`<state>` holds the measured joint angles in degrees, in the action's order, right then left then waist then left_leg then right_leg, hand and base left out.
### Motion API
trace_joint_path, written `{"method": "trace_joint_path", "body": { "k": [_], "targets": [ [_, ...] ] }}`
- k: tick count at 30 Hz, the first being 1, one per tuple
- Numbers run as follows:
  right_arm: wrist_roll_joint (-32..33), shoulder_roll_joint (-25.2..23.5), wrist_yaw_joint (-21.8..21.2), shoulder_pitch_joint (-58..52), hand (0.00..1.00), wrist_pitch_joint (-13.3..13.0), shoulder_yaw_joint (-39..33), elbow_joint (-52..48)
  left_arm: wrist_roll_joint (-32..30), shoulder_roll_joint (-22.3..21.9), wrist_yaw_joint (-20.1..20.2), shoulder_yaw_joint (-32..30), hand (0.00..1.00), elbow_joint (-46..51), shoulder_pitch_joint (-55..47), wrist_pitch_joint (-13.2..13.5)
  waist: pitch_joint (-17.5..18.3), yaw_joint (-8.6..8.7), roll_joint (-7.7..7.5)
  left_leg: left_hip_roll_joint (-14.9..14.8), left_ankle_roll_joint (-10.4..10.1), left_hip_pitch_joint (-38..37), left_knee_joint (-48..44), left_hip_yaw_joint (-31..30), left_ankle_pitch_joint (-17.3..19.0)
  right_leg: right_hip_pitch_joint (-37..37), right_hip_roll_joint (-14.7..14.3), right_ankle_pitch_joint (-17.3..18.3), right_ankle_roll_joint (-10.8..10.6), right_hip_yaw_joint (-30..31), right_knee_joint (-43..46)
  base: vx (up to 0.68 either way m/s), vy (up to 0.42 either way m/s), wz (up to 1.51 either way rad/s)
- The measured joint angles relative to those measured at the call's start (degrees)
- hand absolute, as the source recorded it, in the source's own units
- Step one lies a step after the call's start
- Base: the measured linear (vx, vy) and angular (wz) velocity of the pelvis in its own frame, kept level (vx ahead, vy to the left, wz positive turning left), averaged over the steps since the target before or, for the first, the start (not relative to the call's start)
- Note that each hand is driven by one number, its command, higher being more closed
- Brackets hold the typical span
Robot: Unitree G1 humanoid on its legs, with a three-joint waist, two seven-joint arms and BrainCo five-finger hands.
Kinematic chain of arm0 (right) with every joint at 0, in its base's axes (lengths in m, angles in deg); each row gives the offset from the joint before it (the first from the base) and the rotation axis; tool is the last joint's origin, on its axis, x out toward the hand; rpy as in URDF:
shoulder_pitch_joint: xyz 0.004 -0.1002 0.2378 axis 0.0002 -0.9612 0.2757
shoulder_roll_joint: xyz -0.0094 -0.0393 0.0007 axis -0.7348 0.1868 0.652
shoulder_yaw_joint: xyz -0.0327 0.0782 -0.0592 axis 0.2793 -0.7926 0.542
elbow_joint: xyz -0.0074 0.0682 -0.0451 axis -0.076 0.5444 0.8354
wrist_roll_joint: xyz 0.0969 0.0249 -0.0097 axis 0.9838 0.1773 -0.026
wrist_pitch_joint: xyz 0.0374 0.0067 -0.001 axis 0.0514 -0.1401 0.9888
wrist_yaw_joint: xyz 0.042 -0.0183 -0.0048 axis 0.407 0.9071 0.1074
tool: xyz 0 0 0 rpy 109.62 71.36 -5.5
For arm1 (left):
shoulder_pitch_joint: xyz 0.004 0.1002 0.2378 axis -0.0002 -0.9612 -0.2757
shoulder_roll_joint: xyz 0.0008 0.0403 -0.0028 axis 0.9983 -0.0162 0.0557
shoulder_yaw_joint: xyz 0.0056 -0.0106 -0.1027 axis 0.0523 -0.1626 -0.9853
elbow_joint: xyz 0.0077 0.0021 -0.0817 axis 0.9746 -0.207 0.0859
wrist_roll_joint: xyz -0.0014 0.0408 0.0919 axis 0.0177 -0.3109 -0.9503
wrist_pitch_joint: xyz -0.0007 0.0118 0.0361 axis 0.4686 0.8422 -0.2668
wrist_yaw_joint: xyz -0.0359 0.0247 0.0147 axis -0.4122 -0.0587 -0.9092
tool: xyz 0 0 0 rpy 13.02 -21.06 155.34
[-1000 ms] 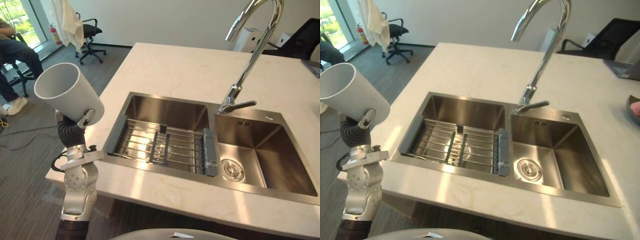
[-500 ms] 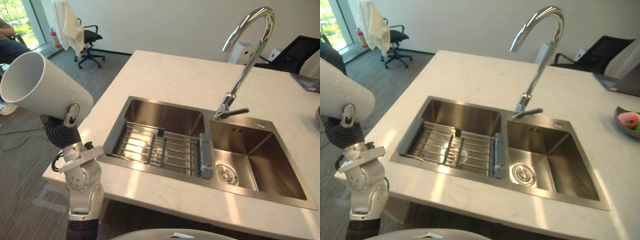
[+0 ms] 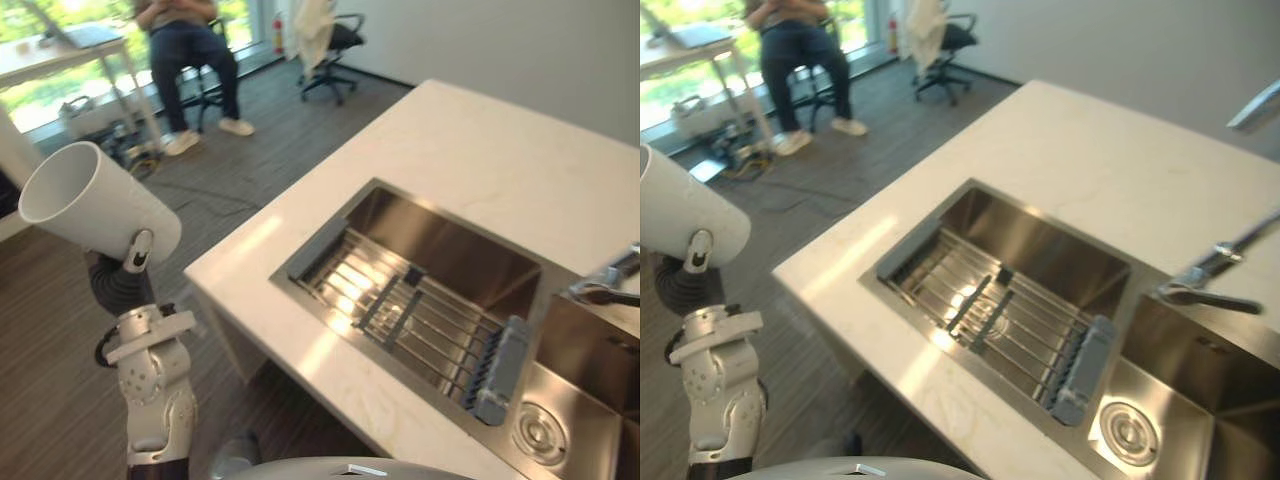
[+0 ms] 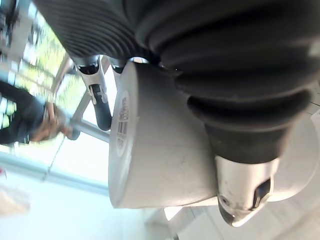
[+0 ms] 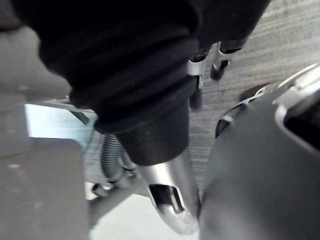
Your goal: Walk over to the sink, pick up the cup, carry it to the dishwasher, place the cup inside the dishwasher, then close the dishwasher door
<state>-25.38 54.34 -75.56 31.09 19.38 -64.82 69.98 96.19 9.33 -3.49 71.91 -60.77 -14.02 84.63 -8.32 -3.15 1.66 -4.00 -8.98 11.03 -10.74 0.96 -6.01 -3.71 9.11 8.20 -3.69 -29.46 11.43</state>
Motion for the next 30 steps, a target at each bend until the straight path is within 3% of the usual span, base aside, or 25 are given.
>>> {"method": "trace_joint_path", "body": {
  "k": [1, 2, 3, 4, 5, 6, 7, 8, 9, 11, 12, 13, 14, 15, 16, 17, 19, 21, 22, 23, 25, 26, 27, 30],
  "targets": [
    [-1.1, -0.1, 0.2, 1.0, 0.00, 0.1, -3.7, 2.3, 0.1, 0.4, -0.1, -0.8, 1.00, 0.4, -0.1, 0.2, -0.6, 0.11, -0.95, 0.1, 9.0, 1.2, -1.6, 9.7, 3.3, 3.0, 2.9, 0.2, 0.9, -4.5, 2.1, -0.34, -0.030, 1.41],
    [-1.0, -0.2, 0.5, 2.0, 0.00, 0.8, -6.5, 3.0, 0.3, 1.0, 0.4, 0.0, 1.00, 1.0, 0.7, 1.0, -0.8, -0.24, -0.96, -3.0, 20.9, 2.1, -16.6, 22.1, 12.2, 3.8, 5.5, 0.4, 1.4, -8.6, 4.8, -0.31, -0.050, 1.41],
    [-0.8, 0.1, 0.5, 1.9, 0.00, 1.0, -7.2, 2.7, 0.7, 1.2, 1.1, 0.5, 1.00, 1.1, 1.2, 1.6, -0.9, -0.36, -0.39, -5.5, 23.3, 1.1, -23.3, 26.6, 14.4, 3.4, 5.9, 0.5, 1.6, -10.6, 5.8, -0.20, -0.107, 1.52],
    [-0.2, 1.2, 0.3, 0.8, 0.00, 1.1, -7.8, 1.0, 1.1, 1.2, 2.9, 1.9, 1.00, 1.9, 1.7, 2.1, -0.2, 0.07, 2.59, -11.3, 21.4, 0.2, -30.8, 31.7, 13.1, 3.3, 5.3, 1.7, 2.2, -15.8, 10.2, -0.24, -0.069, 2.09],
    [1.0, 1.1, -0.2, 0.6, 0.00, 0.6, -9.2, 0.8, 1.3, 1.6, 4.8, 3.7, 1.00, 1.8, 4.5, 1.9, -0.1, 1.02, 3.56, -7.8, 18.8, 3.0, -26.5, 32.3, 11.0, 6.2, 5.8, 5.9, 2.5, -16.8, 12.8, -0.30, -0.071, 2.43],
    [1.4, 0.5, -0.5, 0.5, 0.00, 1.0, -10.2, 1.8, 1.4, 1.7, 6.0, 3.5, 1.00, 1.9, 5.0, 1.5, 0.6, 2.63, 0.73, -1.0, 14.2, 1.2, -14.0, 28.5, 8.5, 7.2, 5.7, 5.4, 4.2, -16.9, 8.2, -0.36, -0.053, 3.44],
    [1.3, -0.2, -0.7, 0.5, 0.00, 0.9, -11.7, 1.8, 2.4, 1.1, 7.3, 4.5, 1.00, 1.1, 6.1, 0.8, 0.8, 5.21, 1.31, 1.6, 18.1, -4.0, -9.0, 32.5, 9.8, 6.4, 6.3, -1.2, 5.5, -20.8, 1.8, -0.36, -0.096, 3.24],
    [1.2, 0.4, -0.5, 0.3, 0.00, 1.6, -11.6, 2.4, 3.2, 0.6, 8.7, 5.3, 1.00, 0.5, 7.1, 0.7, 0.4, 4.55, 1.72, -3.8, 15.7, -8.9, -14.3, 39.0, 13.3, 5.5, 6.8, -2.3, 5.4, -25.9, 1.9, -0.32, -0.067, 3.05],
    [1.1, 0.7, -0.6, 0.4, 0.00, 1.9, -11.5, 2.1, 3.7, 0.7, 8.8, 5.7, 1.00, 0.3, 6.8, 0.7, 0.3, 4.45, 2.96, -4.8, 11.8, -10.4, -13.2, 39.4, 13.7, 5.0, 7.2, -2.2, 5.4, -28.0, 2.3, -0.34, 0.015, 2.08],
    [1.1, 1.1, -0.5, 1.7, 0.00, 2.5, -10.4, 0.1, 5.7, 1.3, 9.7, 7.8, 1.00, -1.7, 6.0, 0.3, -0.4, 3.86, 3.09, -3.4, 11.1, -9.8, -9.0, 44.3, 13.4, 2.7, 8.4, -3.9, 4.5, -35.4, 1.3, -0.36, 0.149, 1.81],
    [1.1, 1.4, -0.6, 1.8, 0.00, 2.5, -9.6, -0.2, 6.1, 1.5, 9.7, 8.9, 1.00, -1.6, 5.5, 0.2, -0.2, 3.80, 2.87, -1.1, 10.9, -10.7, -3.6, 43.5, 12.7, 1.4, 9.0, -4.4, 4.0, -39.0, 1.1, -0.34, 0.148, 1.85],
    [1.2, 2.0, -0.5, 1.9, 0.00, 3.0, -8.9, -0.2, 6.3, 1.7, 10.4, 10.2, 1.00, -1.3, 4.9, 0.3, 0.0, 3.80, 2.68, -0.8, 12.1, -12.3, -2.5, 43.9, 15.6, 0.0, 9.8, -4.7, 3.8, -43.9, 1.6, -0.28, 0.125, 1.74],
    [1.1, 2.8, -0.3, 1.9, 0.00, 3.6, -7.7, -0.1, 6.3, 1.7, 10.9, 11.3, 1.00, -1.2, 4.2, 0.3, 0.3, 3.87, 2.64, -1.9, 10.7, -13.9, -4.0, 44.7, 17.9, -1.3, 10.8, -5.0, 3.6, -46.6, 2.7, -0.24, 0.122, 1.60],
    [1.1, 3.9, -0.3, 1.9, 0.00, 4.3, -6.7, -0.2, 6.4, 1.5, 11.2, 12.5, 1.00, -1.1, 3.6, 0.4, 0.5, 4.12, 3.01, -2.7, 7.6, -16.1, -2.3, 44.7, 17.6, -2.4, 12.0, -5.3, 3.9, -48.5, 4.2, -0.16, 0.124, 1.25],
    [1.2, 5.1, -0.3, 2.2, 0.00, 5.1, -6.1, -0.5, 6.8, 1.3, 12.2, 14.5, 1.00, -1.1, 3.1, 0.4, 1.2, 4.19, 4.00, -2.0, 7.2, -17.8, 3.2, 43.2, 17.1, -2.1, 12.5, -5.8, 4.5, -49.3, 5.3, -0.13, 0.172, 1.12],
    [1.2, 5.7, -0.3, 2.9, 0.00, 6.2, -4.8, -0.4, 6.8, 1.6, 12.4, 16.3, 1.00, -2.3, 2.8, 0.2, 1.2, 4.06, 3.55, -0.1, 8.3, -17.6, 4.5, 42.1, 15.5, -1.9, 13.3, -7.0, 6.1, -48.9, 3.8, -0.17, 0.204, 0.91],
    [1.1, 4.6, -0.3, 2.9, 0.00, 7.2, -2.4, -1.0, 6.7, 2.4, 12.0, 18.3, 1.00, -3.9, 2.8, 0.2, 1.5, 3.63, 2.99, 1.2, 9.3, -18.0, 5.2, 41.1, 15.1, -1.3, 12.4, -8.2, 7.2, -44.8, 0.8, -0.19, 0.195, 0.59],
    [0.0, 3.5, -0.6, 2.9, 0.00, 7.5, -0.8, -1.3, 6.7, 2.5, 11.7, 19.3, 1.00, -4.1, 2.9, 0.3, 2.0, 3.07, 2.35, 2.3, 11.1, -18.3, 5.9, 39.9, 15.6, 1.2, 11.1, -9.0, 7.7, -33.9, 0.1, -0.14, 0.145, 0.37],
    [-0.5, 2.4, -0.7, 2.4, 0.00, 6.7, -0.8, -1.5, 6.7, 2.7, 11.8, 20.8, 1.00, -5.7, 3.4, 0.8, 2.6, 3.44, 2.13, 2.4, 11.6, -17.4, 6.0, 37.3, 15.5, 4.4, 8.3, -8.3, 8.0, -21.3, -1.1, -0.09, 0.035, 1.06],
    [-0.5, 1.9, -0.8, 1.4, 0.00, 5.9, -0.7, -1.9, 6.7, 3.5, 12.1, 23.7, 1.00, -8.5, 4.5, 0.9, 3.6, 4.90, 2.23, 2.4, 12.6, -15.5, 6.0, 32.5, 14.9, 6.2, 4.0, -7.9, 6.7, -7.2, -3.4, -0.09, 0.025, 1.50],
    [0.3, 1.6, -0.8, -0.1, 0.00, 5.8, -0.8, -1.4, 6.6, 4.3, 12.9, 28.4, 1.00, -12.5, 7.2, 0.8, 3.1, 6.61, 1.39, 3.1, 13.6, -14.7, 5.8, 26.3, 13.7, 5.7, -1.0, -8.3, 3.0, 8.0, -4.9, -0.03, -0.068, 1.87],
    [1.3, 1.2, -0.8, -1.0, 0.00, 5.6, -0.7, -1.5, 6.6, 4.2, 13.4, 30.0, 1.00, -13.3, 7.1, 0.7, 3.1, 6.42, 0.37, 3.9, 13.8, -14.7, 5.7, 24.0, 13.2, 5.3, -2.0, -10.1, 1.7, 12.4, -4.9, -0.02, -0.095, 1.39],
    [1.7, 0.9, -0.7, -1.2, 0.00, 5.5, -0.8, -1.5, 6.6, 4.3, 13.5, 30.3, 1.00, -13.5, 7.0, 0.7, 3.1, 6.19, -0.20, 4.2, 13.6, -15.2, 5.8, 23.6, 13.0, 4.7, -2.1, -11.4, 1.9, 13.2, -5.0, -0.03, -0.088, 0.65],
    [1.0, 0.1, -0.8, -0.3, 0.00, 4.3, 1.7, -2.8, 6.0, 4.5, 12.4, 29.6, 1.00, -14.2, 7.0, 0.3, 3.6, 4.95, -1.09, 4.6, 11.9, -17.1, 8.5, 24.4, 11.9, 3.4, -2.2, -10.8, 0.7, 13.1, -5.5, -0.06, -0.076, -0.09]
  ]
}}
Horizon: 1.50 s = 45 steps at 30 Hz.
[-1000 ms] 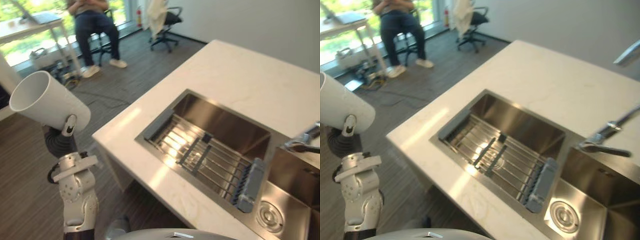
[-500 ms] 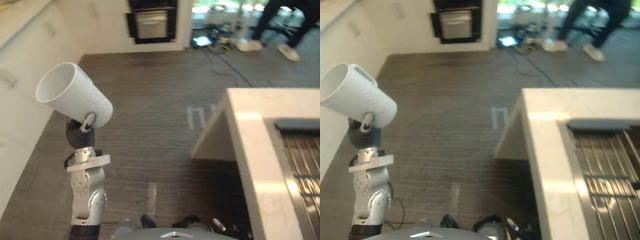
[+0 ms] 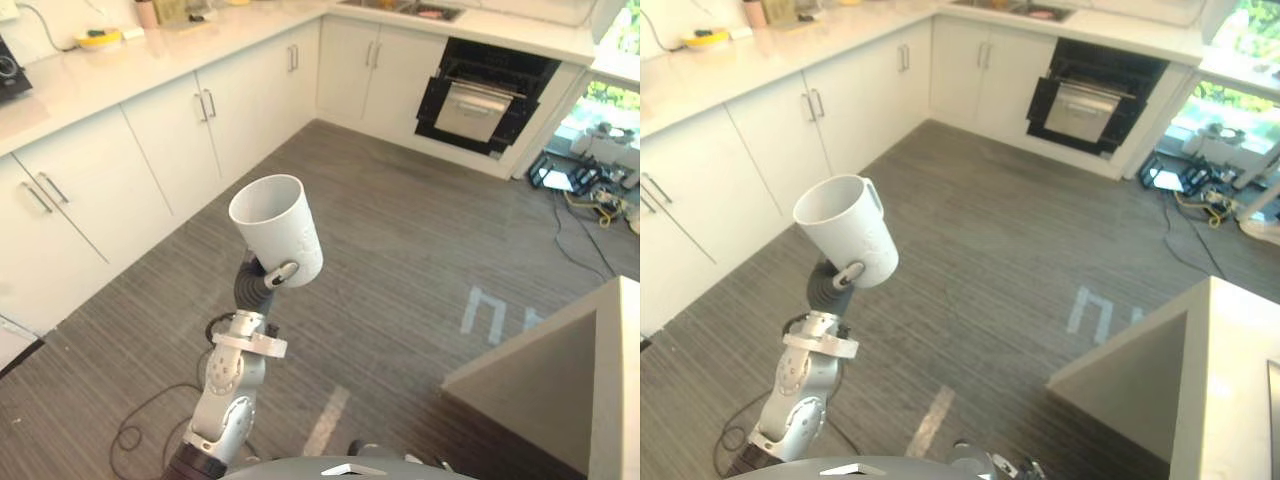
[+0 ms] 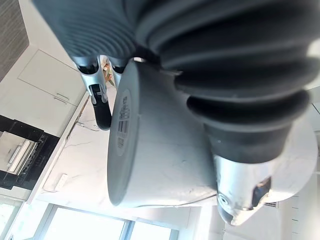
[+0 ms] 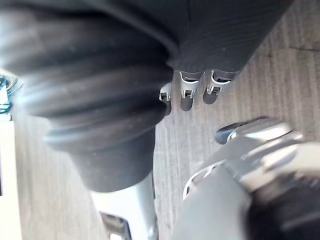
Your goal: Walk over to the sink, pick up the cup, carry it to the dishwasher, place the cup inside the dishwasher, then close the dishwasher door
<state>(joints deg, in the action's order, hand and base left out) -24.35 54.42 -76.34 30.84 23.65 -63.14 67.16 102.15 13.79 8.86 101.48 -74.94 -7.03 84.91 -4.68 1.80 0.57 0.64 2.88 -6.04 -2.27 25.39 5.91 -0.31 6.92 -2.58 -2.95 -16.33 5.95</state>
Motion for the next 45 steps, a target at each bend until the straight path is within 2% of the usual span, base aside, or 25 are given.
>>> {"method": "trace_joint_path", "body": {
  "k": [2, 3, 13, 15, 17, 18, 20, 22, 23, 25, 26, 27, 29, 31, 33, 34, 35, 37, 38, 39, 40, 41, 43, 44, 45],
  "targets": [
    [-0.9, 0.2, 0.0, 1.0, 0.00, 0.0, 2.1, -1.0, -0.6, 0.4, -0.5, -0.1, 1.00, 0.0, -0.2, -0.5, 0.3, 0.14, -0.38, 0.4, -0.8, -1.5, 3.3, 0.7, -1.7, -0.1, -0.3, 0.4, -0.8, 0.1, -1.1, -0.04, -0.058, -0.14],
    [-2.1, 2.0, 0.7, 4.1, 0.00, 0.0, 11.5, -1.1, -1.4, 4.8, 2.3, -2.4, 1.00, 0.1, -2.1, -2.9, 0.5, 2.10, -1.67, 1.4, -0.3, -4.1, 7.1, 1.4, -3.6, -3.7, -1.2, -2.7, -1.5, -0.3, -7.8, 0.00, -0.017, -0.04],
    [-0.5, 1.3, 0.1, 2.9, 0.00, 0.2, 10.4, -1.0, -0.1, 3.6, 2.2, -5.0, 1.00, 0.1, -3.1, -2.9, 0.5, 2.48, -1.46, 1.2, -0.8, -3.6, 6.7, 1.5, -3.0, -3.7, -2.4, -3.1, -0.6, 1.1, -9.6, 0.00, 0.001, -0.03],
    [2.4, 0.5, -0.2, 1.3, 0.00, 0.6, 9.1, -1.7, 1.0, 2.1, 2.1, -7.5, 1.00, 0.5, -4.5, -2.8, 0.3, 2.18, -1.19, -1.3, -1.8, -0.5, -0.8, 2.5, 1.5, -3.4, -3.0, -1.3, -0.2, 1.7, -8.1, 0.07, -0.047, -0.19],
    [5.4, 0.3, -1.6, -0.2, 0.00, 1.3, 7.3, -3.9, 2.6, -0.3, 2.1, -9.7, 1.00, 3.1, -7.1, -2.7, -0.5, 0.81, 0.52, -7.7, -3.0, 3.3, -17.5, 2.7, 8.6, -3.4, -5.3, 3.6, 0.9, 4.1, -3.0, 0.07, -0.127, -0.29],
    [6.8, 0.3, -2.2, -1.4, 0.00, 1.8, 6.7, -4.2, 3.3, -0.9, 2.1, -10.7, 1.00, 4.4, -8.0, -2.6, -0.9, 0.35, 1.80, -12.2, -4.8, 8.1, -30.8, 0.1, 10.1, -2.7, -6.5, 5.7, 1.6, 4.7, 0.1, 0.05, -0.096, -0.12],
    [8.2, 0.2, -3.2, -1.8, 0.00, 2.1, 6.4, -5.4, 4.4, -1.8, 2.3, -12.4, 1.00, 6.0, -9.2, -2.3, -1.2, -0.64, 1.02, -16.1, -7.3, 16.0, -46.0, -3.4, 8.4, -3.5, -7.1, 7.8, 2.6, 5.6, 1.5, 0.09, -0.061, -0.10],
    [8.2, 0.4, -4.0, -1.4, 0.00, 2.0, 4.9, -5.2, 5.3, -2.4, 2.6, -13.5, 1.00, 5.9, -9.7, -2.2, -1.3, -1.47, 1.20, -14.7, -6.4, 18.8, -41.2, -4.7, 10.4, -4.3, -6.0, 9.0, 2.6, 6.5, 1.5, 0.14, 0.005, -0.21],
    [8.2, 0.3, -4.5, -1.0, 0.00, 2.0, 4.2, -5.1, 5.3, -2.4, 2.8, -13.9, 1.00, 5.9, -10.3, -2.2, -1.5, -1.81, 1.45, -12.3, -6.5, 19.3, -32.1, -5.0, 9.6, -4.9, -4.8, 9.2, 2.2, 7.0, 0.7, 0.16, 0.078, -0.25],
    [8.1, 0.3, -5.1, -0.7, 0.00, 2.0, 4.2, -5.2, 5.2, -3.0, 3.3, -14.0, 1.00, 5.9, -11.7, -2.2, -1.5, -2.10, 1.45, -8.5, -7.1, 19.2, -17.3, -7.9, 4.0, -6.2, -3.0, 9.7, 1.7, 9.0, -1.1, 0.23, 0.156, -0.39],
    [8.1, 0.2, -5.6, -0.5, 0.00, 1.7, 4.3, -5.3, 5.2, -3.8, 3.5, -14.2, 1.00, 6.0, -12.6, -2.3, -1.8, -3.47, 1.43, -7.0, -8.7, 20.4, -12.0, -13.1, -0.6, -6.9, -2.1, 10.2, 1.9, 12.2, -1.7, 0.20, 0.156, -0.54],
    [8.1, 0.2, -6.0, -0.4, 0.00, 1.7, 4.4, -5.3, 5.2, -4.1, 3.5, -14.2, 1.00, 6.3, -13.0, -2.3, -1.9, -3.84, 1.56, -7.1, -9.7, 20.9, -10.9, -14.9, -1.7, -7.1, -2.1, 10.5, 1.8, 13.2, -1.7, 0.31, 0.295, -0.69],
    [8.2, -0.1, -6.3, -0.2, 0.00, 0.7, 4.2, -5.2, 5.1, -5.2, 4.6, -15.3, 1.00, 6.5, -14.4, -1.8, -2.3, -4.45, 2.29, -8.6, -11.1, 21.4, -8.8, -21.0, -3.0, -9.4, -2.2, 12.8, -1.2, 16.4, -1.4, 0.31, 0.321, -0.46],
    [8.2, -0.8, -6.1, -0.2, 0.00, 0.6, 3.7, -5.0, 5.3, -4.3, 6.0, -16.9, 1.00, 5.5, -14.7, -1.6, -1.7, -5.36, 0.82, -7.2, -9.6, 21.7, -15.9, -18.9, -4.1, -11.1, 0.6, 16.3, -2.6, 20.1, -0.8, 0.44, 0.367, -0.64],
    [8.1, -2.1, -6.1, 0.6, 0.00, 0.4, 3.6, -3.7, 6.3, -3.2, 7.3, -18.9, 1.00, 4.7, -14.2, -1.2, -1.0, -4.38, -0.92, -5.9, -5.8, 22.6, -21.7, -18.1, -2.3, -9.5, 0.1, 18.7, -4.9, 22.8, 14.2, 0.52, 0.303, -0.35],
    [8.1, -3.2, -6.1, 0.6, 0.00, 0.3, 3.5, -1.4, 6.6, -2.0, 7.6, -19.1, 1.00, 2.8, -12.2, -1.4, -0.2, -4.06, -2.37, -4.2, -2.2, 22.5, -24.8, -17.5, 0.5, -8.5, 0.1, 20.1, -6.7, 22.2, 23.9, 0.46, 0.178, 0.14],
    [8.1, -3.9, -6.1, 0.7, 0.00, 0.2, 2.9, 0.5, 7.2, -1.4, 8.0, -19.1, 1.00, 2.1, -11.1, -1.9, 0.4, -4.02, -3.66, -3.1, -1.0, 21.7, -26.3, -17.0, 2.7, -7.5, 0.2, 19.4, -8.9, 21.7, 31.4, 0.44, 0.156, 0.09],
    [8.2, -4.2, -6.1, 1.1, 0.00, -0.1, 0.4, 2.1, 7.5, -0.8, 8.9, -18.6, 1.00, 2.7, -10.3, -2.9, 0.3, -4.63, -5.18, -0.5, -0.1, 17.8, -26.4, -15.1, 5.6, -5.8, 3.1, 12.6, -13.9, 20.1, 39.4, 0.36, 0.155, -0.25],
    [8.2, -4.3, -6.1, 0.8, 0.00, -1.0, -0.7, 2.0, 7.5, -1.0, 8.7, -17.6, 1.00, 4.2, -10.6, -3.5, 0.4, -4.79, -5.05, 0.5, 0.1, 14.6, -23.3, -13.8, 6.1, -2.5, 3.0, 5.0, -14.2, 22.8, 45.0, 0.37, 0.197, -0.41],
    [8.2, -4.5, -6.2, 1.0, 0.00, -1.5, -0.7, 1.5, 7.4, -0.4, 8.5, -16.4, 1.00, 5.5, -10.5, -4.0, 0.5, -4.21, -4.74, 1.2, 0.1, 12.3, -20.2, -13.8, 6.1, 0.8, 2.2, 0.7, -14.1, 24.5, 49.9, 0.41, 0.216, -0.30],
    [8.2, -4.6, -6.4, 1.2, 0.00, -2.1, -0.7, 1.4, 7.4, -0.2, 8.4, -15.5, 1.00, 6.7, -10.5, -4.4, 0.4, -3.52, -4.32, 1.4, 0.0, 9.9, -17.4, -13.9, 5.8, 4.5, 1.2, 1.1, -13.9, 24.2, 54.6, 0.33, 0.147, -0.08],
    [9.4, -4.6, -6.6, 1.1, 0.00, -2.7, -0.9, 1.2, 7.3, -0.2, 8.4, -14.2, 1.00, 7.3, -10.2, -4.7, 0.3, -2.83, -3.58, 1.7, 0.2, 6.4, -13.1, -14.4, 4.8, 8.9, 0.8, 4.1, -12.8, 20.2, 58.1, 0.42, 0.146, -0.08],
    [10.6, -5.1, -6.8, -0.1, 0.00, -3.6, -0.7, -1.1, 6.3, -0.3, 8.4, -11.8, 1.00, 7.3, -8.6, -5.3, 0.2, -2.64, -3.26, 2.1, 0.7, 1.5, -8.1, -14.7, 4.3, 14.8, 2.1, 8.8, -7.7, 13.4, 58.3, 0.38, 0.080, 0.06],
    [11.6, -5.9, -6.7, -1.2, 0.00, -4.3, -0.7, -3.4, 6.2, -0.3, 8.5, -9.9, 1.00, 7.2, -6.6, -5.8, 0.2, -1.92, -3.20, 2.2, 0.6, -0.8, -6.6, -16.2, 4.9, 18.0, 2.6, 12.2, -4.2, 9.9, 54.9, 0.43, 0.005, 0.66],
    [12.6, -6.7, -6.4, -2.2, 0.00, -4.8, -0.7, -4.9, 6.2, -0.5, 8.6, -8.1, 1.00, 6.4, -4.1, -6.3, 0.0, -0.62, -2.90, 1.7, 1.1, -2.4, -6.5, -18.9, 6.0, 19.6, 2.7, 14.1, -2.6, 7.4, 47.2, 0.45, -0.024, 0.87]
  ]
}}
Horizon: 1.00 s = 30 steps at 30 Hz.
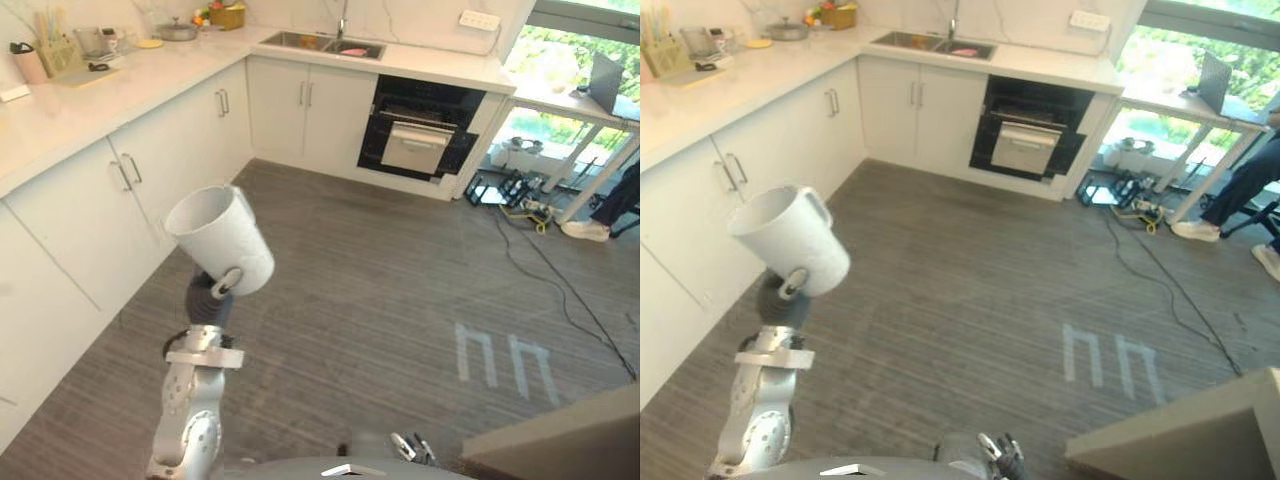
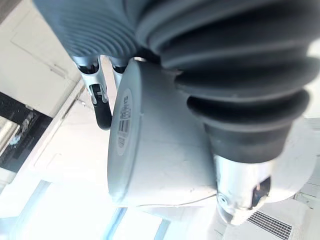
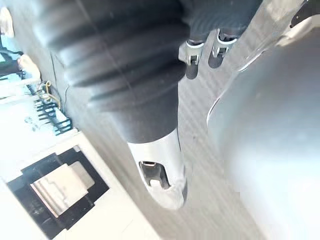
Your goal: Walk over to the sink, pick up the cup, carry it to the dishwasher, place the cup inside the dishwasher, then close the dishwasher door
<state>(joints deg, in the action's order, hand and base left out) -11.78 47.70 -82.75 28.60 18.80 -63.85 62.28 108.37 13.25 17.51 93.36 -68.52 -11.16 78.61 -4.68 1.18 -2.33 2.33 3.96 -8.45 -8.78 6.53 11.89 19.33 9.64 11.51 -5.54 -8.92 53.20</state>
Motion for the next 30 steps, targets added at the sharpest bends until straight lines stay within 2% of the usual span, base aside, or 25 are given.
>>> {"method": "trace_joint_path", "body": {
  "k": [1, 2, 3, 5, 6, 7, 8, 9, 10, 12, 13, 14, 15, 17, 18, 19, 21, 22, 24, 25, 26, 27, 28, 29, 30],
  "targets": [
    [0.4, -0.3, 0.2, -0.5, 0.00, -0.2, 0.0, -0.6, 0.0, -0.1, 0.1, 1.0, 1.00, -0.4, 1.2, -0.3, -0.1, 0.39, 0.21, -0.4, -0.2, -0.9, 0.0, -1.0, 0.7, 0.6, -0.2, 0.1, 0.5, -0.7, -5.1, 0.50, -0.079, 1.03],
    [2.1, -0.3, 0.3, -1.0, 0.00, -1.0, -0.1, -0.7, 0.1, -0.6, 0.6, 2.4, 1.00, -1.4, 3.0, -0.8, -0.5, 1.01, 1.24, -1.9, -0.9, -2.7, -0.6, -2.3, 2.4, 0.7, -1.7, -1.1, 1.3, -1.1, -17.3, 0.53, -0.127, 0.81],
    [3.4, -0.2, 0.3, -1.4, 0.00, -1.6, 0.1, -1.0, 0.2, -1.0, 1.3, 2.6, 1.00, -2.0, 3.5, -0.9, -0.2, 1.31, 2.63, -3.6, -1.8, -3.9, -2.1, -3.5, 5.3, 0.5, -3.5, -4.5, 1.1, -1.1, -29.8, 0.55, -0.145, 0.69],
    [3.6, 0.4, 0.2, -1.6, 0.00, -2.5, 1.0, -1.8, 0.2, -1.0, 2.5, 2.2, 1.00, -2.0, 3.5, -0.5, -0.7, 1.25, 2.89, -4.7, -3.9, -8.0, -2.1, -3.5, 9.0, 1.1, -4.7, -8.5, 1.0, -1.7, -39.2, 0.62, -0.188, 0.23],
    [3.5, 0.5, 0.2, -1.8, 0.00, -2.5, 1.2, -2.2, 0.2, -1.0, 2.7, 1.8, 1.00, -2.0, 3.1, -0.5, -0.8, 1.24, 2.86, -4.9, -4.6, -10.2, -1.9, -3.3, 10.0, 0.9, -4.9, -8.6, 2.0, -2.7, -39.3, 0.70, -0.205, 0.03],
    [3.4, 0.6, 0.1, -2.3, 0.00, -2.3, 1.5, -2.6, 0.2, -1.6, 3.0, 1.4, 1.00, -3.1, 1.9, -0.1, -0.6, 1.68, 3.08, -6.1, -5.7, -13.5, -2.5, -2.1, 11.0, 0.2, -5.4, -14.8, 6.6, -3.1, -36.1, 0.60, -0.151, -0.01],
    [3.5, 1.6, 0.0, -2.1, 0.00, -2.1, 1.7, -3.1, 0.2, -2.2, 3.8, 1.6, 1.00, -4.1, 0.7, 0.0, -0.3, 2.11, 4.70, -7.6, -6.5, -14.3, -5.5, -0.9, 10.6, 0.2, -6.3, -17.5, 7.7, -3.1, -32.4, 0.88, -0.251, -0.05],
    [3.5, 2.6, 0.1, -1.9, 0.00, -2.1, 2.0, -3.7, 0.2, -2.7, 4.1, 1.9, 1.00, -4.3, 0.4, 0.1, -0.4, 2.25, 6.02, -8.9, -7.1, -14.0, -8.0, -0.5, 9.8, 0.0, -7.3, -15.5, 7.8, -4.0, -30.8, 0.84, -0.277, -0.19],
    [3.4, 3.4, 0.3, -1.4, 0.00, -1.8, 2.3, -5.0, 0.1, -2.9, 4.7, 2.5, 1.00, -4.3, 0.5, 0.5, -0.3, 2.49, 7.31, -10.5, -7.9, -11.9, -14.2, -0.3, 6.7, -0.4, -8.5, -12.5, 8.5, -4.3, -28.9, 0.81, -0.312, -0.24],
    [3.3, 3.3, 0.4, -1.4, 0.00, -1.1, 2.2, -6.4, 0.0, -3.7, 4.9, 2.5, 1.00, -4.3, 1.2, 0.6, -0.9, 2.68, 7.88, -12.7, -11.1, -7.4, -27.4, -0.8, -3.8, -4.3, -10.4, -8.4, 9.0, -4.1, -28.9, 0.66, -0.242, -0.19],
    [3.3, 3.2, 0.6, -2.0, 0.00, -0.5, 2.5, -7.4, 0.0, -4.6, 4.8, 2.4, 1.00, -4.4, 1.4, 0.7, -1.8, 2.80, 7.58, -14.8, -15.5, -2.1, -39.0, -2.5, -14.4, -8.3, -11.8, -5.7, 9.0, -3.6, -30.3, 0.62, -0.173, -0.07],
    [3.3, 3.3, 0.7, -2.0, 0.00, -0.5, 2.7, -7.6, 0.0, -5.9, 4.7, 2.3, 1.00, -4.3, 1.1, 0.7, -2.4, 2.48, 7.86, -17.0, -15.2, 4.0, -51.7, -2.8, -15.7, -13.4, -13.1, -3.8, 10.2, -3.3, -32.6, 0.61, -0.156, -0.05],
    [3.3, 3.4, 0.7, -2.1, 0.00, -0.4, 2.9, -7.6, 0.0, -6.3, 4.7, 2.0, 1.00, -4.3, 0.7, 0.6, -2.8, 2.27, 7.76, -17.6, -14.3, 6.7, -56.2, -2.5, -15.0, -16.1, -13.6, -3.4, 10.4, -3.0, -34.3, 0.56, -0.149, -0.28],
    [3.3, 3.7, 0.6, -2.2, 0.00, -0.1, 4.3, -7.9, 0.0, -6.4, 4.7, -0.3, 1.00, -4.1, -1.8, 0.6, -2.5, 0.05, 7.05, -18.0, -10.1, 15.2, -59.7, 1.3, -9.4, -23.6, -14.0, -2.7, 10.5, -0.4, -40.6, 0.57, -0.127, -0.67],
    [3.3, 4.3, 0.3, -1.8, 0.00, -0.1, 5.2, -8.7, 0.0, -6.3, 4.5, -1.7, 1.00, -3.5, -3.1, 0.6, -2.4, -1.32, 7.05, -18.8, -8.5, 19.6, -55.5, 4.4, -5.7, -26.4, -13.9, -2.8, 9.9, 0.8, -43.7, 0.49, -0.070, -0.74],
    [3.2, 4.5, 0.3, -1.6, 0.00, 0.0, 5.6, -9.3, 0.1, -6.1, 4.6, -2.4, 1.00, -3.2, -3.6, 0.6, -2.5, -1.78, 7.01, -19.4, -8.4, 21.4, -52.0, 6.1, -4.1, -27.3, -13.9, -3.0, 9.1, 1.2, -44.7, 0.50, -0.016, -0.69],
    [2.1, 5.1, 0.2, 0.1, 0.00, -0.1, 6.8, -9.9, 0.2, -6.1, 4.9, -4.7, 1.00, -2.5, -5.1, 0.6, -2.4, -2.26, 6.71, -18.5, -8.1, 24.5, -31.6, 9.5, -1.6, -30.5, -13.5, -2.1, 8.0, 2.8, -45.4, 0.56, 0.063, -0.49],
    [2.2, 5.2, 0.2, 0.5, 0.00, -0.1, 7.0, -10.0, 0.2, -6.0, 4.9, -4.9, 1.00, -2.3, -5.5, 0.6, -2.3, -2.48, 6.29, -16.9, -8.1, 24.3, -24.6, 9.1, -2.2, -31.2, -12.8, -1.2, 7.3, 3.7, -45.3, 0.61, 0.151, -0.57],
    [2.3, 5.1, 0.2, 1.0, 0.00, -0.3, 7.3, -11.6, 0.1, -5.7, 4.9, -4.8, 1.00, -2.1, -6.7, 0.8, -1.5, -3.94, 4.41, -10.6, -9.3, 23.8, -3.0, 3.2, -9.2, -32.9, -9.5, 3.7, 5.4, 7.4, -44.2, 0.61, 0.229, -0.68],
    [2.3, 5.1, 0.1, 1.2, 0.00, -0.6, 7.3, -11.6, 0.1, -5.7, 5.0, -4.6, 1.00, -2.1, -7.1, 1.1, -1.5, -4.15, 4.43, -10.2, -9.8, 23.9, -0.2, 2.0, -10.7, -33.7, -9.1, 4.9, 4.8, 8.2, -44.0, 0.75, 0.377, -0.65],
    [2.3, 4.5, 0.2, 1.3, 0.00, -0.6, 7.3, -11.0, 0.0, -5.3, 5.5, -4.6, 1.00, -2.4, -8.1, 1.9, -1.1, -4.74, 3.34, -9.2, -9.3, 23.7, -0.4, 1.6, -18.4, -35.4, -7.4, 7.3, 3.1, 9.9, -43.5, 0.77, 0.401, -0.51],
    [2.3, 3.0, 0.3, 1.7, 0.00, -0.6, 7.0, -8.6, 0.0, -4.4, 6.3, -5.0, 1.00, -2.8, -8.5, 2.3, 0.0, -4.54, 0.69, -6.9, -6.5, 23.1, -3.0, 2.8, -17.9, -35.9, -4.5, 8.2, 1.7, 11.1, -42.0, 0.65, 0.343, -0.40],
    [2.2, 2.4, 0.2, 2.2, 0.00, -0.6, 6.9, -8.0, 0.1, -4.2, 6.6, -5.3, 1.00, -2.8, -8.3, 2.4, 0.0, -4.24, 0.12, -6.9, -5.0, 23.6, -5.9, 3.0, -16.6, -35.3, -3.8, 7.3, 0.6, 11.4, -40.6, 0.63, 0.302, -0.20],
    [2.3, 1.7, 0.4, 3.3, 0.00, -0.3, 6.8, -5.6, 0.2, -4.1, 7.3, -5.6, 1.00, -3.2, -7.7, 2.5, -0.3, -4.20, -0.46, -7.8, -4.7, 24.4, -13.1, 3.0, -12.4, -35.5, -3.9, 4.2, 0.9, 12.6, -37.6, 0.49, 0.236, -0.18],
    [2.2, 1.6, 0.4, 3.7, 0.00, -0.1, 6.5, -4.4, 0.1, -3.5, 7.6, -5.8, 1.00, -3.7, -7.3, 2.5, -0.5, -4.48, -0.69, -8.2, -4.5, 24.8, -17.5, 2.8, -10.8, -36.3, -3.9, 2.4, 1.9, 12.9, -36.0, 0.69, 0.353, -0.23]
  ]
}}
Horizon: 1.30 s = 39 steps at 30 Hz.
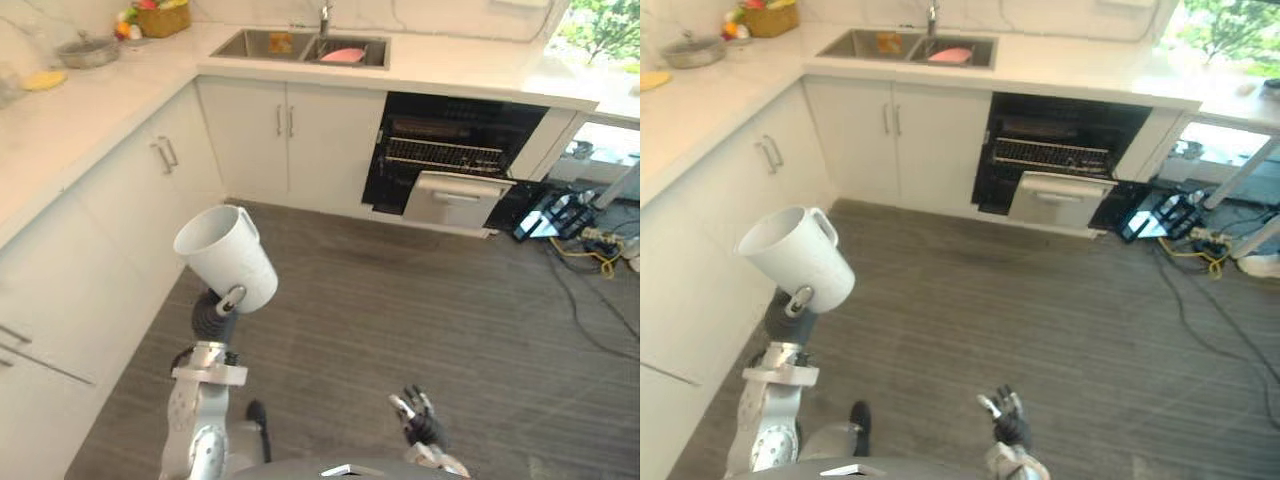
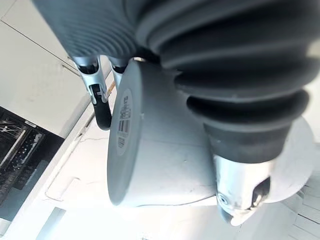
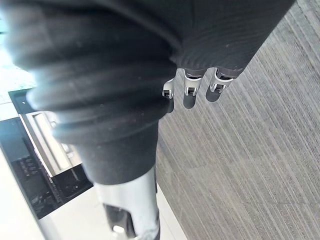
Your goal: Walk over to the sink, pick up the cup, carry it to the dishwasher, place the cup inside the dishwasher, then close the dishwasher door
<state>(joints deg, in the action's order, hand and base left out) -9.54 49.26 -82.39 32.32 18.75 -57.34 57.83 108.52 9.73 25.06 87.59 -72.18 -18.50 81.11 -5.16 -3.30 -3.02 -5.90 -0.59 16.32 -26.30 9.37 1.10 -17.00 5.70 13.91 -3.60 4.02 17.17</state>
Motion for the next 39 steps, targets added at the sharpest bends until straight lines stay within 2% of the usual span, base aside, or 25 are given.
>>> {"method": "trace_joint_path", "body": {
  "k": [1, 3, 4, 5, 6, 7, 8, 10, 12, 14, 16, 17, 18, 20, 22, 23, 25, 28, 30, 33, 34, 36, 37, 38, 39],
  "targets": [
    [0.1, -0.4, 0.0, 0.7, 0.00, 0.0, -1.7, 1.6, 0.1, 1.4, 0.5, -0.1, 1.00, -1.1, 0.8, -0.1, -0.2, 0.12, -0.04, 1.1, -0.7, 1.8, -7.4, -0.2, 3.6, -0.9, 0.5, -2.7, -0.2, -0.2, 3.8, 0.48, 0.298, -0.24],
    [1.3, 0.9, 0.1, -0.6, 0.00, -0.3, -3.4, 4.0, 0.1, 1.9, 2.1, 0.4, 1.00, -1.7, 1.9, 0.1, 1.8, 0.39, -0.01, 3.0, 1.8, -1.8, -3.8, -1.0, 8.6, 2.8, 1.7, -4.8, -4.5, 0.1, 18.0, 0.43, 0.296, -0.20],
    [2.0, 0.6, 0.0, -0.2, 0.00, -0.3, -4.5, 5.6, 0.1, 3.4, 2.4, 0.0, 1.00, -3.6, 3.7, -0.5, 1.7, 0.81, -2.51, 5.9, 2.6, -5.3, -3.2, 0.4, 11.7, 6.9, 5.2, -12.1, -9.5, 0.3, 28.6, 0.46, 0.235, -0.31],
    [2.2, 0.6, 0.0, -0.8, 0.00, -0.3, -4.9, 6.8, 0.1, 4.2, 2.3, -0.1, 1.00, -4.1, 3.7, -1.6, 1.5, 1.30, -2.70, 7.0, 3.1, -10.0, 0.0, 1.4, 12.8, 11.7, 6.7, -18.7, -7.1, -0.3, 37.1, 0.46, 0.209, -0.37],
    [2.1, 0.5, -0.1, -1.0, 0.00, -0.6, -4.9, 6.7, 0.0, 4.3, 2.1, 0.0, 1.00, -4.1, 3.7, -1.7, 1.3, 1.56, -2.34, 7.2, 3.0, -12.4, 2.0, 1.8, 12.9, 14.7, 6.9, -16.5, -4.7, -1.2, 41.3, 0.44, 0.210, -0.42],
    [2.1, 0.4, -0.2, -1.2, 0.00, -1.2, -4.9, 6.2, 0.0, 4.1, 1.6, 0.8, 1.00, -4.1, 3.9, -1.9, 0.7, 2.77, -1.19, 7.2, 2.9, -16.9, 6.7, 1.7, 12.6, 20.1, 6.7, -11.1, -1.4, -4.9, 46.5, 0.41, 0.210, -0.21],
    [2.2, 0.4, -0.1, -2.0, 0.00, -2.1, -4.8, 6.2, 0.0, 4.2, 1.3, 2.0, 1.00, -4.1, 4.3, -2.1, 0.5, 4.02, -0.10, 7.1, 2.5, -21.2, 11.7, 1.5, 11.8, 24.9, 6.3, -6.7, -0.2, -9.2, 47.1, 0.42, 0.197, -0.06],
    [2.2, 0.3, 0.1, -2.9, 0.00, -2.7, -4.2, 5.6, 0.0, 4.5, 1.4, 3.5, 1.00, -4.0, 5.1, -2.4, 0.4, 5.27, 0.51, 7.0, 2.6, -25.2, 15.9, 1.5, 10.8, 30.0, 6.1, -3.2, -0.3, -13.3, 42.3, 0.46, 0.112, 0.11],
    [2.4, -0.7, 1.1, -4.2, 0.00, -3.2, -3.7, 2.4, 0.0, 4.6, 1.8, 5.4, 1.00, -3.6, 6.2, -3.4, -0.2, 5.88, 1.26, 6.1, 1.3, -29.2, 18.1, 1.4, 12.0, 33.1, 6.0, -1.5, 0.4, -18.5, 27.9, 0.54, 0.011, 0.21],
    [4.5, -1.6, 2.3, -5.1, 0.00, -4.2, -3.3, -2.4, 0.0, 4.7, 2.3, 6.1, 1.00, -1.7, 6.1, -3.9, -0.9, 6.14, 3.45, 2.3, -2.0, -32.1, 16.9, 2.0, 15.4, 32.5, 1.9, -6.7, 2.0, -22.2, 5.3, 0.59, -0.067, 0.17],
    [5.5, -1.7, 2.9, -5.5, 0.00, -5.1, -1.6, -6.4, 0.1, 5.3, 2.4, 5.8, 1.00, 2.2, 4.8, -3.9, -0.9, 5.60, 2.77, 1.1, -5.0, -35.3, 15.5, 3.4, 18.0, 32.0, -0.3, -14.3, 2.8, -21.5, -6.1, 0.63, -0.124, -0.08],
    [5.9, -1.3, 4.0, -6.3, 0.00, -5.3, 0.7, -10.2, 0.0, 5.1, 2.8, 5.6, 1.00, 3.6, 3.9, -3.8, -0.9, 6.06, 1.93, 0.7, -6.1, -38.2, 13.6, 3.1, 19.9, 31.1, -0.1, -21.6, 5.5, -20.5, -5.6, 0.93, -0.247, -0.08],
    [5.9, 0.3, 5.9, -6.1, 0.00, -5.2, 2.2, -13.1, -0.2, 3.6, 3.4, 6.1, 1.00, 3.1, 3.2, -3.9, -0.8, 6.71, 4.67, -2.5, -6.8, -39.2, 9.9, 3.5, 20.5, 31.1, -2.1, -19.2, 6.1, -21.2, -0.1, 0.79, -0.245, -0.06],
    [5.8, 0.5, 9.6, -5.9, 0.00, -5.6, 3.3, -22.3, -1.3, 2.6, 3.6, 7.7, 1.00, 4.2, 2.6, -3.7, -1.3, 6.78, 7.29, -6.1, -6.7, -36.4, -2.0, 3.1, 17.7, 31.2, -4.6, -12.3, 6.9, -21.4, 5.9, 0.66, -0.237, -0.30],
    [5.9, 0.3, 12.1, -5.9, 0.00, -5.9, 3.1, -28.1, -1.7, 1.6, 3.6, 8.2, 1.00, 4.3, 2.5, -3.7, -1.5, 6.88, 8.46, -8.2, -5.5, -31.6, -14.7, 0.7, 9.8, 29.4, -6.7, -8.3, 7.5, -20.2, 7.7, 0.55, -0.191, -0.40],
    [5.9, 0.5, 13.6, -6.0, 0.00, -6.8, 3.0, -32.2, -1.8, 1.0, 3.6, 8.7, 1.00, 4.4, 1.8, -3.7, -1.9, 6.57, 9.06, -9.3, -5.6, -25.7, -26.0, -3.2, -0.6, 26.4, -8.5, -6.5, 8.3, -19.0, 6.4, 0.50, -0.129, -0.53],
    [6.4, 0.3, 14.1, -6.0, 0.00, -9.6, 1.2, -36.3, -2.4, 0.7, 3.9, 9.5, 1.00, 4.4, 0.4, -3.7, -2.1, 6.41, 9.03, -10.7, -4.9, -17.2, -35.6, -4.7, 4.5, 20.3, -11.0, -5.8, 8.9, -17.1, 1.1, 0.51, -0.098, -0.62],
    [6.8, -0.5, 16.1, -6.7, 0.00, -14.8, -0.5, -47.8, -2.4, 1.2, 4.7, 10.4, 1.00, 4.6, -0.5, -3.4, -2.5, 5.24, 6.99, -11.2, -2.7, -12.2, -25.4, 2.2, 12.8, 11.6, -11.1, -5.6, 8.9, -12.3, -5.5, 0.46, -0.065, -0.78],
    [5.9, 0.3, 17.8, -6.4, 0.00, -17.5, -0.9, -55.8, -2.4, 1.1, 4.7, 11.3, 1.00, 5.6, -1.0, -3.2, -2.5, 4.96, 7.00, -10.2, -2.5, -11.4, -13.3, 3.5, 13.8, 9.0, -10.6, -4.5, 8.4, -9.1, -6.3, 0.51, 0.027, -0.93],
    [3.3, 0.7, 20.5, -5.1, 0.00, -19.5, -0.4, -63.9, -2.4, 0.8, 4.6, 13.4, 1.00, 6.7, -2.5, -3.1, -2.2, 3.87, 5.39, -3.8, -2.8, -10.1, 4.4, -1.4, 10.8, 7.6, -7.3, -2.6, 5.9, -2.3, -6.0, 0.55, 0.204, -1.06],
    [3.2, 0.6, 20.6, -5.1, 0.00, -19.6, 0.5, -66.3, -2.6, 0.9, 4.6, 14.4, 1.00, 7.4, -2.6, -3.1, -2.3, 3.80, 5.08, -1.7, -2.9, -9.6, 9.1, -3.8, 7.8, 7.0, -5.8, -1.6, 4.3, 0.1, -6.0, 0.56, 0.342, -1.00],
    [1.6, 0.5, 21.2, -5.5, 0.00, -19.4, 2.1, -68.8, -3.8, 0.9, 4.5, 15.8, 1.00, 9.4, -2.7, -3.1, -1.8, 3.74, 5.89, -0.9, -2.6, -9.6, 15.2, -6.5, 1.9, 6.0, -5.1, 0.3, 1.2, 3.0, -5.9, 0.45, 0.325, -0.92],
    [1.1, 0.4, 21.1, -5.8, 0.00, -18.7, 3.3, -69.6, -4.5, 1.6, 4.2, 16.6, 1.00, 10.4, -2.6, -3.1, -1.5, 3.39, 5.96, -0.9, -5.1, -10.3, 14.9, -6.4, -1.3, 5.6, -4.6, 1.9, -0.3, 5.0, -5.5, 0.40, 0.346, -1.01],
    [0.9, -2.1, 21.2, -6.7, 0.00, -17.0, 5.5, -71.1, -4.7, 3.0, 3.2, 16.5, 1.00, 10.8, -2.5, -3.1, -1.1, 3.35, 3.14, 0.3, -3.3, -10.9, 11.6, -3.0, 1.1, 5.7, -1.8, 2.1, -1.9, 6.4, -4.5, 0.40, 0.392, -1.04],
    [0.9, -2.4, 20.8, -7.1, 0.00, -16.1, 6.8, -72.4, -5.1, 3.0, 2.3, 16.7, 1.00, 10.8, -2.3, -3.2, -0.9, 3.33, 2.28, 0.3, -2.5, -10.5, 9.5, -1.9, 2.9, 6.1, -1.1, 1.0, -3.2, 6.4, -4.7, 0.31, 0.315, -0.82]
  ]
}}
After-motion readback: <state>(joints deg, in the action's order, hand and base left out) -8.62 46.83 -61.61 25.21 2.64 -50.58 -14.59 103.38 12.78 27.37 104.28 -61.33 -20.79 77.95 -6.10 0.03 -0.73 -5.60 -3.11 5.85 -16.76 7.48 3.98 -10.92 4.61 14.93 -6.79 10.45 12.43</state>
